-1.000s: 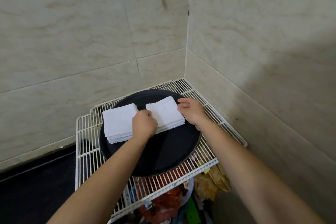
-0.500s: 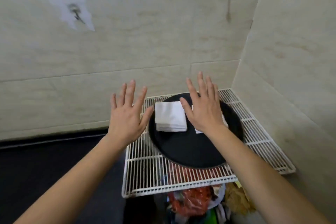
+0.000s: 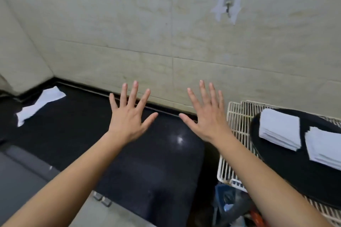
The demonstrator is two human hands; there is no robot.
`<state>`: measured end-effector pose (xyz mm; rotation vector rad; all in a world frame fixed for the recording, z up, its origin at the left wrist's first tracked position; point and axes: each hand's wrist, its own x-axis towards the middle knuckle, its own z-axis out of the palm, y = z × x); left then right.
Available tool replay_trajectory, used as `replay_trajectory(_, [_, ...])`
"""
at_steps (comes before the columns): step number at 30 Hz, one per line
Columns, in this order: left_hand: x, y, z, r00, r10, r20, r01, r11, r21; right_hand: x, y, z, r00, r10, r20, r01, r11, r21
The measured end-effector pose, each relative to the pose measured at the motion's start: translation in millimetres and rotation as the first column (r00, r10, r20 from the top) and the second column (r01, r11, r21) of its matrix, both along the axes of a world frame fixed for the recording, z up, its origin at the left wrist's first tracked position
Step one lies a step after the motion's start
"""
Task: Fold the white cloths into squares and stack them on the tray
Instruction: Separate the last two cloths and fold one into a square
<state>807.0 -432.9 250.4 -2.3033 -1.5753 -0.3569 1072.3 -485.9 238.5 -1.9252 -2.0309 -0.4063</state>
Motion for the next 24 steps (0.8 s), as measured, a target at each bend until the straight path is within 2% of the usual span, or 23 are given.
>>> replay_trajectory(7, [-176,22,20,0.990,0.096,0.104,-0.100,0.994,0.039,-172,46,21,0.990,0.133,0.046,-0.135,0.990,0.042])
replay_trajectory(11, [-289,36,25,0.986,0.129,0.109,-0.135,0.989,0.056,-287,76,28,0.976,0.181,0.121,-0.193,0.976,0.100])
replay_trajectory(16, [-426,48,32,0.976,0.193,0.106,-0.198,0.979,0.049,-426,109,41,0.967,0.212,0.143,-0.227,0.969,0.097])
replay_trajectory(21, [-515,58,34,0.968,0.238,0.083,-0.245,0.966,0.080,-513,136,51,0.951,0.260,0.167,-0.278,0.955,0.102])
replay_trajectory(24, [-551,68,22,0.955,0.289,0.068,-0.293,0.954,0.060,-548,147,35,0.955,0.262,0.137,-0.274,0.958,0.081])
